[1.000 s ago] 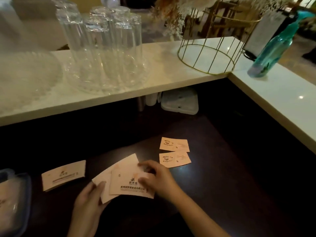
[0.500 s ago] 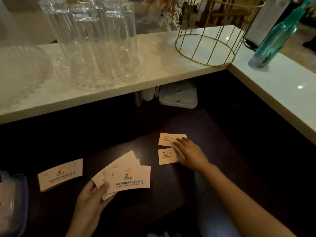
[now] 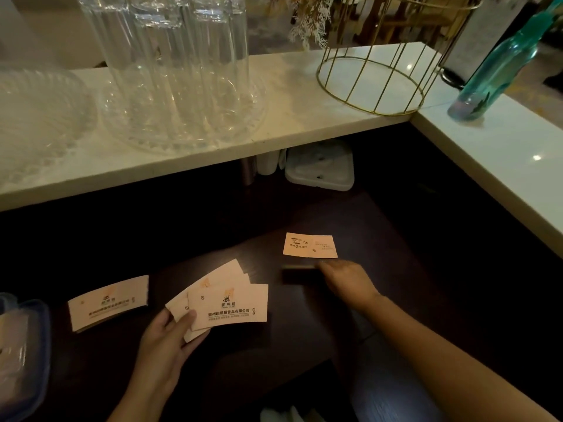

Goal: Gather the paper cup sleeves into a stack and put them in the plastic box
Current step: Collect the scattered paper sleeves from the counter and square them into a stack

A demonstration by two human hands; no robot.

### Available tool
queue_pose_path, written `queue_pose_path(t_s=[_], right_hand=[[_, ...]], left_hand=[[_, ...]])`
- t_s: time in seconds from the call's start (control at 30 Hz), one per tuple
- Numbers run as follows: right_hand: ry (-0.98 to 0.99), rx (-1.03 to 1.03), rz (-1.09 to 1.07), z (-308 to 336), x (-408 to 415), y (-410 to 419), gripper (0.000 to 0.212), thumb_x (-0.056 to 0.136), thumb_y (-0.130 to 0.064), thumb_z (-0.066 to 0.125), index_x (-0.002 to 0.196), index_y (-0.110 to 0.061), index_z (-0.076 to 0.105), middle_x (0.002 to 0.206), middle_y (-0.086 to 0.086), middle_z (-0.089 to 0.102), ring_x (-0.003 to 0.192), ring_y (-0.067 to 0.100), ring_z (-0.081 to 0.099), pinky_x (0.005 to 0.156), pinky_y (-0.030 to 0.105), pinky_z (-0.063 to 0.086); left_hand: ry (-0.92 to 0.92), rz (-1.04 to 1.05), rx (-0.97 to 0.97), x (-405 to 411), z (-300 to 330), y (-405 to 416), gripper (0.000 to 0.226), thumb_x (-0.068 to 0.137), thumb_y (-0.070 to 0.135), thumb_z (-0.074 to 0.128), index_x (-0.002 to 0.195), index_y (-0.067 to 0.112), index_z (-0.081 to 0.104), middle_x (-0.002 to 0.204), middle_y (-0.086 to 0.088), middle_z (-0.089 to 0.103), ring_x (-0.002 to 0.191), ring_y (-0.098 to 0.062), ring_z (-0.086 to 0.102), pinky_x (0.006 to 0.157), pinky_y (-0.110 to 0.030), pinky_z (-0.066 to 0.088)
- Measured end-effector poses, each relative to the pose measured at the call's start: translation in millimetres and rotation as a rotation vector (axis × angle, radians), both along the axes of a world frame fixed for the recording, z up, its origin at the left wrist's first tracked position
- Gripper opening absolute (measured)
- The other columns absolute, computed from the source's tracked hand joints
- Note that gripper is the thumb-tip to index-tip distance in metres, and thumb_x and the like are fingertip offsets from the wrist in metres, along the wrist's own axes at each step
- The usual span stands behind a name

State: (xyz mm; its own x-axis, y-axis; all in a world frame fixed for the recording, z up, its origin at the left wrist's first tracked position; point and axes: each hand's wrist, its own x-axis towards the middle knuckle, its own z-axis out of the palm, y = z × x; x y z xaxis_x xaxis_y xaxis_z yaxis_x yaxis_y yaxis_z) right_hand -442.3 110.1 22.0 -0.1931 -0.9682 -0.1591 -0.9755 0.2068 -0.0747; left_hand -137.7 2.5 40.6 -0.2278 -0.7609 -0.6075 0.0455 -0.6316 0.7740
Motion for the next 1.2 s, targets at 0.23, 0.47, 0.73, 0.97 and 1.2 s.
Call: queue_pose_path(t_s=[0.23,0.47,0.73,0.97,1.2], right_hand=[[-1.136,-0.279,-0.389,60.2,61.1,-37.8,0.012,0.086,-0.008,0.059,0.087,-0.018,0.066,0.08,-0.003,0.067,0.071,0.002,0.065,0.056,0.013,0.051],[-0.84,-0.125,-0.191,49.6,101.4,-50.8,0.01,0.087,-0.019,0.059,0.094,-0.017,0.066,0.102,0.003,0.069,0.08,0.003,0.059,0.06,0.012,0.05],[-0.614,-0.262,-0.096,25.8,91.0,-55.0,0.025,0.085,-0.028,0.06,0.108,-0.02,0.058,0.107,0.003,0.062,0.091,0.013,0.057,0.079,0.035,0.053],[-0.134,0.057,-0.282,-4.3,-33.0,-50.4,0.072,0.083,-0.034,0.062,0.143,-0.022,0.025,0.155,0.008,0.02,0.14,0.029,0.016,0.107,0.049,0.031],[-0.054,0.221,-0.212,-17.4,-52.8,-51.0,0.074,0.078,-0.04,0.066,0.141,-0.027,0.028,0.151,0.006,0.03,0.135,0.029,0.028,0.108,0.047,0.029]], left_hand=[[0.023,0.017,-0.026,-2.6,5.4,0.4,0.021,0.085,0.006,0.054,0.099,0.02,0.06,0.101,-0.009,0.067,0.095,-0.022,0.063,0.07,-0.035,0.051],[0.043,0.016,-0.079,-3.0,14.1,3.7,0.032,0.084,0.008,0.055,0.115,0.014,0.056,0.102,-0.009,0.067,0.097,-0.022,0.063,0.071,-0.036,0.051],[0.006,0.062,-0.079,6.1,6.5,5.1,0.024,0.082,0.002,0.058,0.096,0.021,0.059,0.096,-0.007,0.068,0.09,-0.019,0.064,0.074,-0.036,0.051],[0.04,0.223,-0.028,24.6,-2.1,-1.0,0.038,0.084,0.003,0.056,0.12,0.014,0.05,0.101,-0.006,0.064,0.096,-0.019,0.06,0.075,-0.035,0.047],[0.052,0.26,0.005,32.3,-8.5,0.3,0.036,0.085,0.004,0.054,0.12,0.009,0.051,0.105,-0.01,0.064,0.099,-0.021,0.059,0.076,-0.035,0.047]])
